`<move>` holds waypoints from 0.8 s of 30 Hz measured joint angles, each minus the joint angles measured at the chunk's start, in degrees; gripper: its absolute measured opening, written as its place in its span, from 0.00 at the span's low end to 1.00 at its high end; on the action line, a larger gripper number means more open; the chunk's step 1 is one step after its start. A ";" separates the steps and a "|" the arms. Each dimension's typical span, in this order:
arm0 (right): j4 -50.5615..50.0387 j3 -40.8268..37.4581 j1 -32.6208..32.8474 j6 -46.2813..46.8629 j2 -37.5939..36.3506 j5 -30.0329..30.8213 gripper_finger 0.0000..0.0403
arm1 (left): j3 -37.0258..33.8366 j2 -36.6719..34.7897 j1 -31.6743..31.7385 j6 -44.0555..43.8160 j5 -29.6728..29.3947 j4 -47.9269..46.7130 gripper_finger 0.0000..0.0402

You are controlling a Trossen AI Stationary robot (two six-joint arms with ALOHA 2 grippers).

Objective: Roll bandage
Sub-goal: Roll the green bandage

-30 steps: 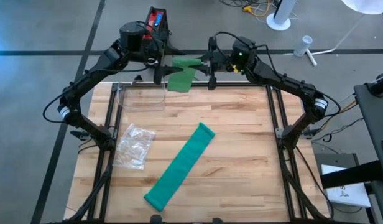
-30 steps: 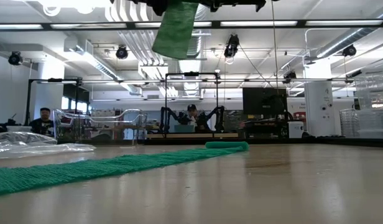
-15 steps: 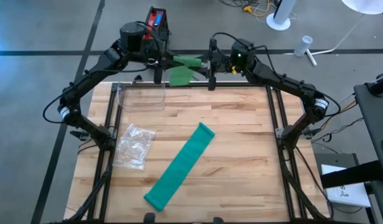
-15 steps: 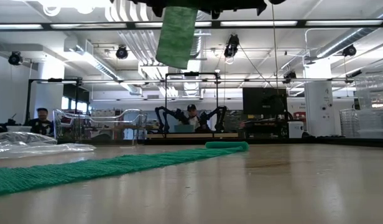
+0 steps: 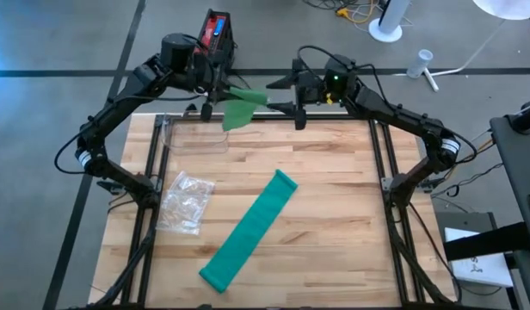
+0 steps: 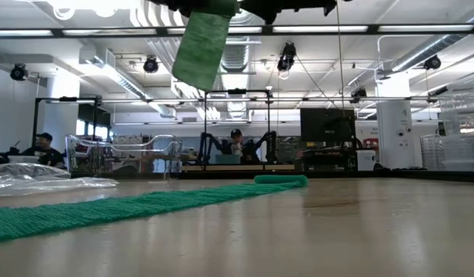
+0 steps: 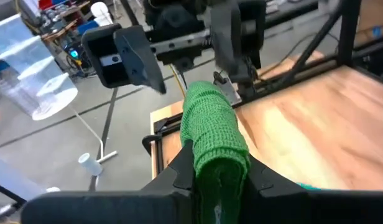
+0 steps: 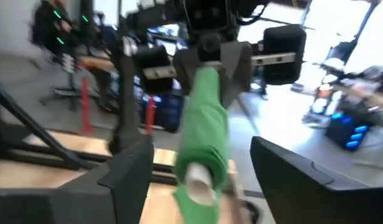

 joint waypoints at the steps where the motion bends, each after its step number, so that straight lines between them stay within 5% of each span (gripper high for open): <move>1: 0.31 0.00 -0.12 2.46 -0.01 -0.78 0.66 | 0.00 0.00 -0.02 1.03 0.00 -0.22 0.10; 13: 8.36 0.09 -0.62 28.35 3.31 -0.68 0.68 | 0.00 -0.57 -2.44 24.52 -0.10 -5.09 0.10; 24: 8.65 0.09 0.49 31.51 4.28 -2.17 0.62 | -0.02 -0.64 -9.28 33.07 -16.38 -3.88 0.11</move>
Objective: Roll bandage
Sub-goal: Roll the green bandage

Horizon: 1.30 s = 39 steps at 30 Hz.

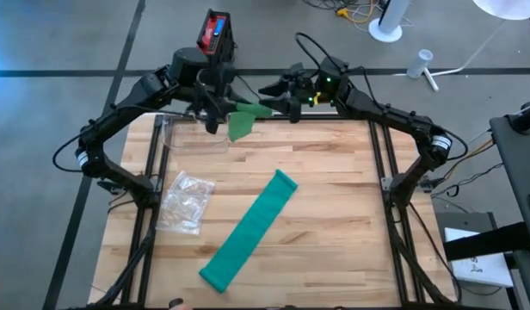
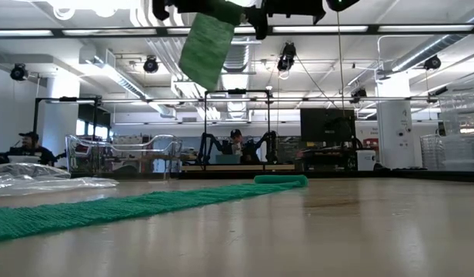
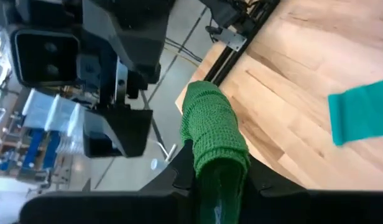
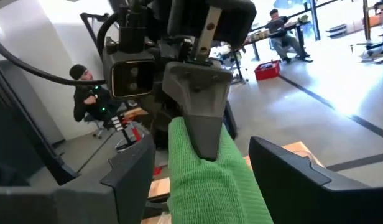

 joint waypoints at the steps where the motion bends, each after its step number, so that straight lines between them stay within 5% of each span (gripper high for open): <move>1: -0.36 0.00 0.15 0.00 0.01 -0.01 0.61 | 0.00 0.00 -0.28 0.86 -0.01 0.04 0.11; 18: -4.54 -0.07 1.16 1.09 0.00 -0.55 0.61 | -0.02 -0.17 -1.22 12.09 -0.34 6.67 0.11; 26: -3.39 -0.09 1.19 -1.18 0.02 0.19 0.38 | -0.02 -0.24 -1.22 11.15 -0.36 6.76 0.11; 33: -0.82 -0.77 1.53 -7.39 -0.20 4.50 0.13 | -0.02 -0.52 -1.01 -9.12 -3.45 9.56 0.26; 39: 9.39 -7.79 1.46 -10.64 -2.78 8.46 0.13 | -0.09 -0.74 1.10 -31.38 -2.89 11.34 0.53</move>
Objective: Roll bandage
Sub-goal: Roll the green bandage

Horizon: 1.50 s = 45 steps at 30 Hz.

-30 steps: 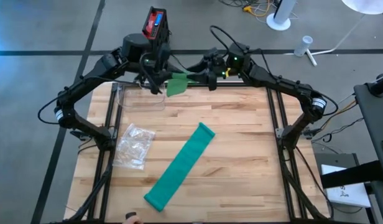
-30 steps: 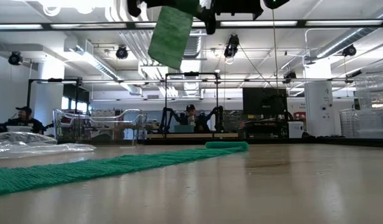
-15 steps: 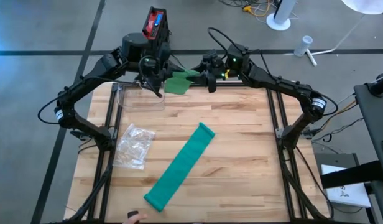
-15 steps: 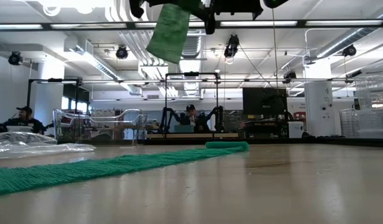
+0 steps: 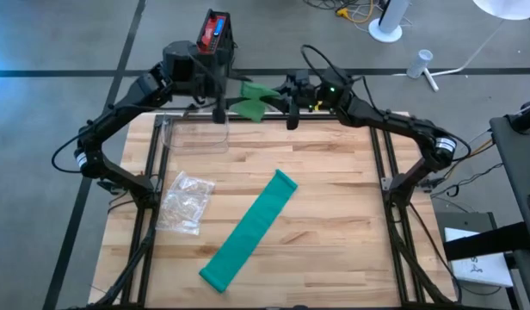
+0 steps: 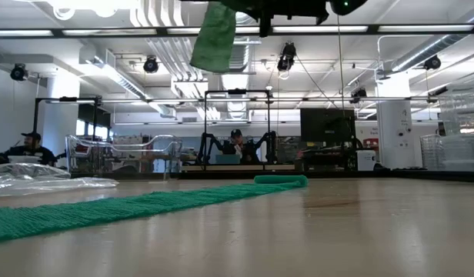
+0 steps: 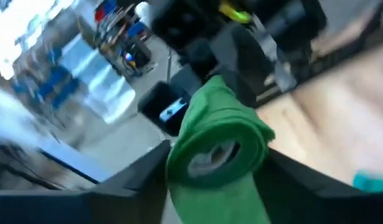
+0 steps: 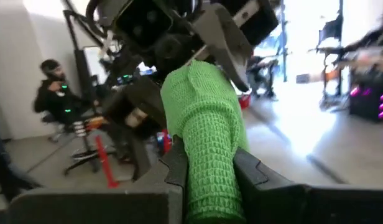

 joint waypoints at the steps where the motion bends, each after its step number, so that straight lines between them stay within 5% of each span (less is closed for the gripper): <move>1: 0.34 -1.04 -0.14 -1.15 -0.47 0.70 0.12 | 0.00 0.18 0.35 -3.50 1.02 0.34 0.58; 7: -0.68 -3.83 -0.20 -6.26 -1.28 3.71 0.13 | -0.09 3.49 1.00 -14.87 8.37 3.85 0.82; 12: -0.81 -4.17 -0.20 -9.46 -2.35 3.22 0.13 | -0.13 6.61 0.67 -16.67 7.57 5.33 0.84; 18: -3.38 -4.43 -0.20 -15.17 -4.92 3.48 0.14 | -0.17 7.28 0.67 -20.71 7.92 8.64 0.62; 25: -5.53 -4.43 0.00 -15.92 -5.42 3.36 0.20 | -0.20 7.44 0.37 -21.28 12.27 8.70 0.10; 36: -8.11 -4.54 0.04 -16.64 -7.27 0.60 0.44 | -2.68 7.46 -0.22 -23.31 14.38 13.46 0.08; 45: -7.91 -4.47 0.09 -16.44 -7.25 0.59 0.48 | -3.22 7.41 -0.51 -22.52 15.26 14.09 0.09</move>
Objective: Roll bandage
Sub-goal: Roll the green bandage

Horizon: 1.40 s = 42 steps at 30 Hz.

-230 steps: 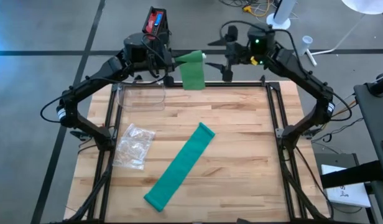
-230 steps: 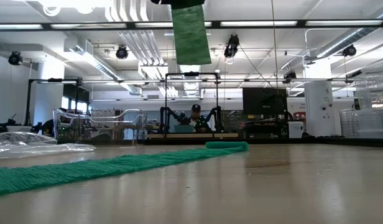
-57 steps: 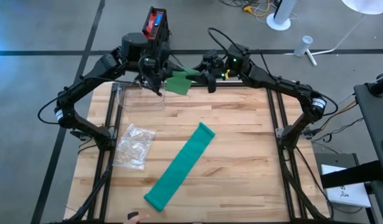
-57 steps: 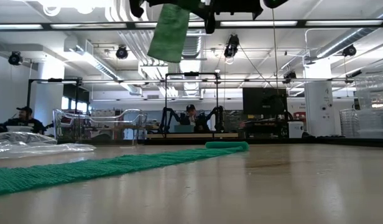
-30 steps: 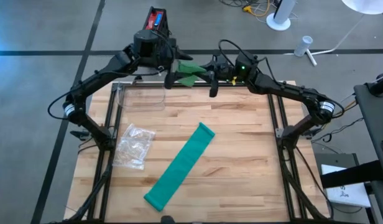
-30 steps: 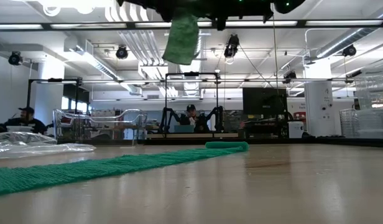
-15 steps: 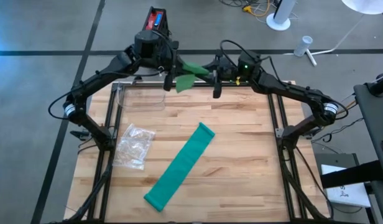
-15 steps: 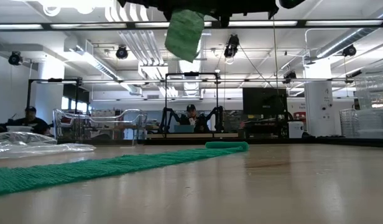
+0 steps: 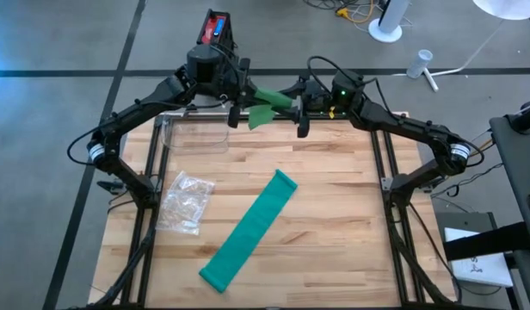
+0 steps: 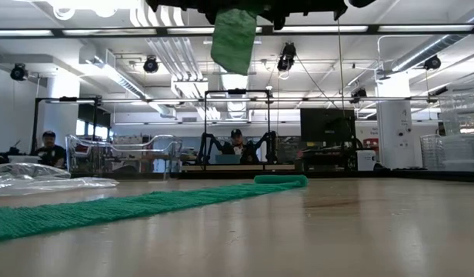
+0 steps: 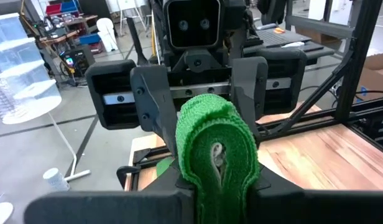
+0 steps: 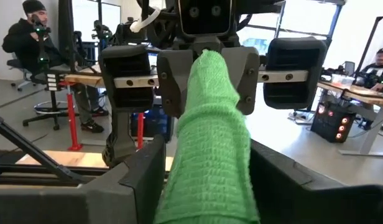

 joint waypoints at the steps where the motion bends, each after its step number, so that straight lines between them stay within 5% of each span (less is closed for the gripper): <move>1: 0.04 0.00 0.00 0.00 0.00 -0.01 0.48 | -0.01 0.00 -0.04 0.05 0.00 -0.12 0.09; 42: -0.17 0.15 -0.02 0.02 0.04 0.25 0.49 | -0.04 -0.20 -2.12 -2.84 -4.61 -1.76 0.09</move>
